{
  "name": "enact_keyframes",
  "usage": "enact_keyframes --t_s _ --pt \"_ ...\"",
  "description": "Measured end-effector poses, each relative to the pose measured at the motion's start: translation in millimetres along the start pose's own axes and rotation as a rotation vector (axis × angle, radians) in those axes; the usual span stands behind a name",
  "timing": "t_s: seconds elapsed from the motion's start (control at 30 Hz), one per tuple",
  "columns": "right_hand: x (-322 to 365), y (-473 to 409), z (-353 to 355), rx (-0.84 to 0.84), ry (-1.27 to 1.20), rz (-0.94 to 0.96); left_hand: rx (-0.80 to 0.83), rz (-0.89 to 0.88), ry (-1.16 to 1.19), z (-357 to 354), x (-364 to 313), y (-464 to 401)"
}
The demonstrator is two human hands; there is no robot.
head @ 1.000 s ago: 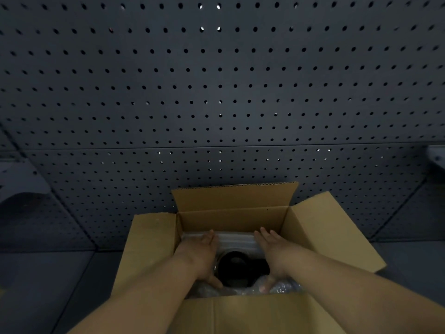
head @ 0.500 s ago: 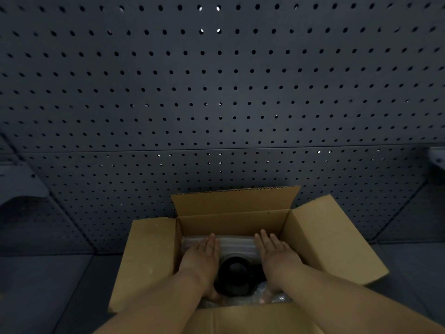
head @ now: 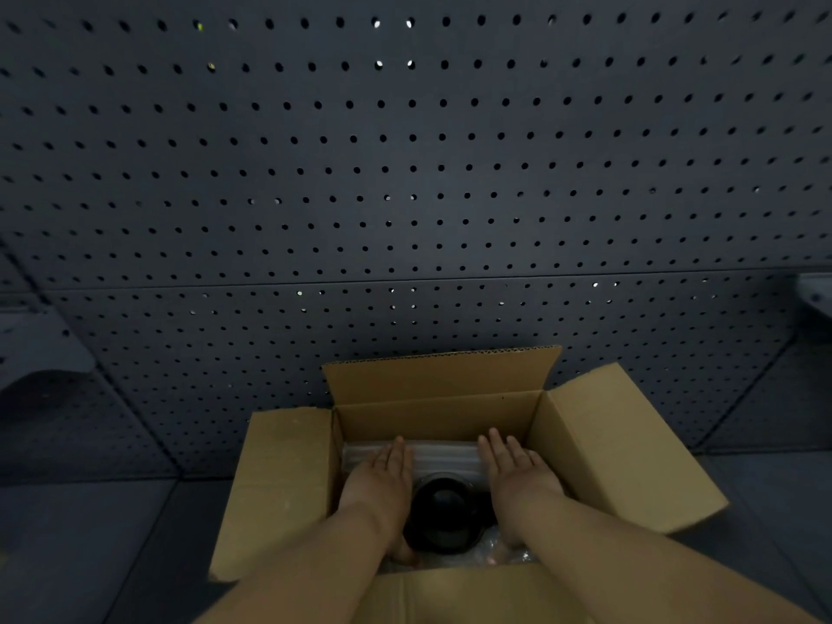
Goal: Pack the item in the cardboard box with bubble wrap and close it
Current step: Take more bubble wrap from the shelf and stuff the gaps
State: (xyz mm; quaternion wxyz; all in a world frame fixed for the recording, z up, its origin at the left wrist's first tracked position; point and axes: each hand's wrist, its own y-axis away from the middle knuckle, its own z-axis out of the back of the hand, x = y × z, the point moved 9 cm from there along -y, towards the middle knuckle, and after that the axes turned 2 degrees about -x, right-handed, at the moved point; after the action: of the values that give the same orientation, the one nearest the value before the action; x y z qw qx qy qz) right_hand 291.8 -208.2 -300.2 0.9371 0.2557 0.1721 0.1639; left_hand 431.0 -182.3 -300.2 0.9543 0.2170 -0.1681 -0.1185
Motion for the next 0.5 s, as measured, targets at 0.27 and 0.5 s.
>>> enact_keyframes --t_s 0.27,0.5 --pt "-4 11 3 0.006 -0.039 0.036 0.032 0.06 0.087 1 10 10" --pt "-6 3 -1 0.013 -0.095 0.035 0.094 0.055 0.162 3 9 9"
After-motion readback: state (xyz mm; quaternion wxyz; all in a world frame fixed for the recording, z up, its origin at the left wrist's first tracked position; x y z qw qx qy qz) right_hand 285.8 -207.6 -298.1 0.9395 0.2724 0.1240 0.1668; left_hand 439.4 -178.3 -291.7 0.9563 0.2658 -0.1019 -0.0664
